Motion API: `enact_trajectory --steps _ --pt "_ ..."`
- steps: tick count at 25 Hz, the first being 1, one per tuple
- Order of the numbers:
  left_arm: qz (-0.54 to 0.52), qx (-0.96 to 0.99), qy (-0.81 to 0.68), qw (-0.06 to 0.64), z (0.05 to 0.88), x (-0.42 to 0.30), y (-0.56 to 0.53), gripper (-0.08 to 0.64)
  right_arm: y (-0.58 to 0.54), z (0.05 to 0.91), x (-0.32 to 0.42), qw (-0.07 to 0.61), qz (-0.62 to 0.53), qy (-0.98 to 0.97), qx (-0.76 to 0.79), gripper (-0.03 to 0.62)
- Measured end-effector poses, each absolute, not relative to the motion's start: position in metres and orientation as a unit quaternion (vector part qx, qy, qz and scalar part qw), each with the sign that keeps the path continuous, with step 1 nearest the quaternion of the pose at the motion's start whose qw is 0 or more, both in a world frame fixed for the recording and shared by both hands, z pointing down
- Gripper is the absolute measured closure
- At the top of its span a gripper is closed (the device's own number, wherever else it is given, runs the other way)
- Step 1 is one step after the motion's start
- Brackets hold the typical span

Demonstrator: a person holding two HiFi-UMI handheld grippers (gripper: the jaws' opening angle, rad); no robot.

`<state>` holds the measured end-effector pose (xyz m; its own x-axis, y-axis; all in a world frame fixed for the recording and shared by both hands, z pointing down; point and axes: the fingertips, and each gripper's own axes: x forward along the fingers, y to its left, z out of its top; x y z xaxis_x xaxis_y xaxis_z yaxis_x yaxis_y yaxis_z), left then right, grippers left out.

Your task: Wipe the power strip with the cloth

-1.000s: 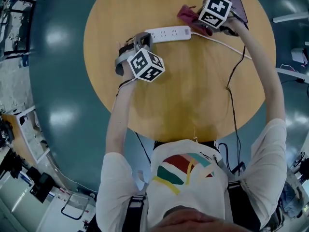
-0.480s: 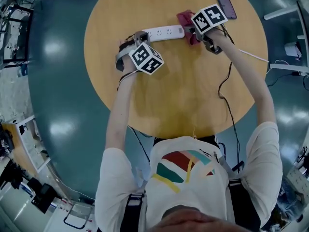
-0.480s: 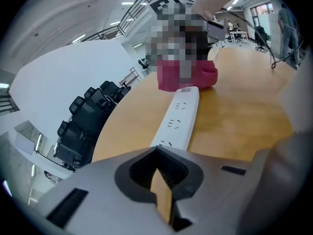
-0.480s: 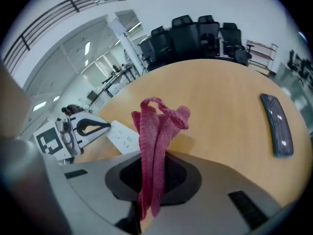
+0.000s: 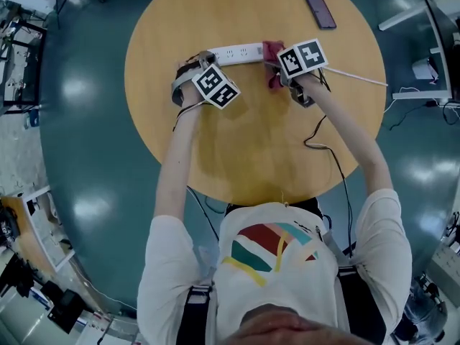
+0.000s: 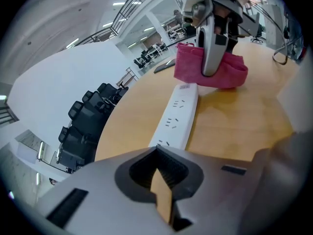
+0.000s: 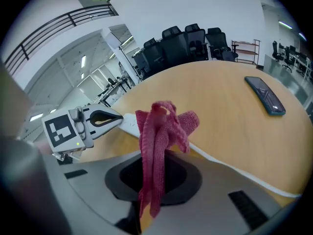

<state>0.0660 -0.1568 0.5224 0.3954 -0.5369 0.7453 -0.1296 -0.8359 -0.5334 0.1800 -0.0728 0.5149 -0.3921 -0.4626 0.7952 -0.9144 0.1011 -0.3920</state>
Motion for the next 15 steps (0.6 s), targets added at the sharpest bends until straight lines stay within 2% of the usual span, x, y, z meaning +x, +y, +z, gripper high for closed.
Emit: enact_trajectory --steps 5,10,13,15 --pt "-0.499 -0.831 0.179 0.168 0.517 0.067 -0.142 0.525 -0.069 0.505 0.182 0.251 0.444 -0.693 0.509 0.554" --pt "-0.427 -0.861 0.227 0.156 0.510 0.054 -0.124 0.525 -0.054 0.481 0.183 0.246 0.421 -0.718 0.497 0.553" --pt "-0.396 -0.871 0.254 0.143 0.508 0.056 -0.109 0.525 -0.068 0.463 0.179 0.231 0.406 -0.753 0.463 0.554" --pt "-0.389 -0.877 0.254 0.127 0.509 0.066 -0.095 0.525 -0.088 0.449 0.161 0.251 0.358 -0.800 0.411 0.552"
